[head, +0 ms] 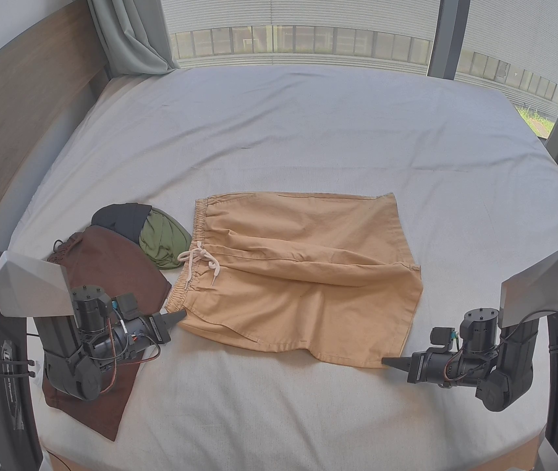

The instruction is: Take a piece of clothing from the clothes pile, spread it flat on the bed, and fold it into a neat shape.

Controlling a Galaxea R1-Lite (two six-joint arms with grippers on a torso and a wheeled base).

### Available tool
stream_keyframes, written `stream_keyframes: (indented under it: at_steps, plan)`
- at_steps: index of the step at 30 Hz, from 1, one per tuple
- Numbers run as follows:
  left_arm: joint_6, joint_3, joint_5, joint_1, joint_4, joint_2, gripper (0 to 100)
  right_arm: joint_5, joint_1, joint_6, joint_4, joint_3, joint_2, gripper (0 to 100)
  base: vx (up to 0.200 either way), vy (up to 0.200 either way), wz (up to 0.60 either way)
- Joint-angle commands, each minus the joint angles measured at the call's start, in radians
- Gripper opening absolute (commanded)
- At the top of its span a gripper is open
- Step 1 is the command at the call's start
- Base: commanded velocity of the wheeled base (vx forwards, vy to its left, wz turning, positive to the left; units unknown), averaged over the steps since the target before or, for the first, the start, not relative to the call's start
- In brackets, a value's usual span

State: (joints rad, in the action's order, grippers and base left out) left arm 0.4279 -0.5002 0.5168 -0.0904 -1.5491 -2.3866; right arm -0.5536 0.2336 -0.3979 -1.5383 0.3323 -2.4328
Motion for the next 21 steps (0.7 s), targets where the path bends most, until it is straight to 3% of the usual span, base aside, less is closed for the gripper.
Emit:
stream_keyframes:
  at_steps: [1, 10, 21]
  plan:
    - [-0.001, 0.005, 0.002, 0.001, 0.0, -0.002, 0, 0.001, -0.005, 0.001, -0.002, -0.003, 0.008, 0, 0.0, 0.0, 0.0]
    - [-0.015, 0.072, 0.038, 0.015, 0.0, 0.03, 0, 0.001, -0.065, 0.019, 0.015, -0.045, 0.092, 0, 0.0, 0.0, 0.0]
    - [-0.167, 0.169, 0.129, 0.061, 0.0, 0.033, 0, 0.001, -0.086, 0.149, 0.015, -0.124, 0.106, 0, 0.0, 0.0, 0.0]
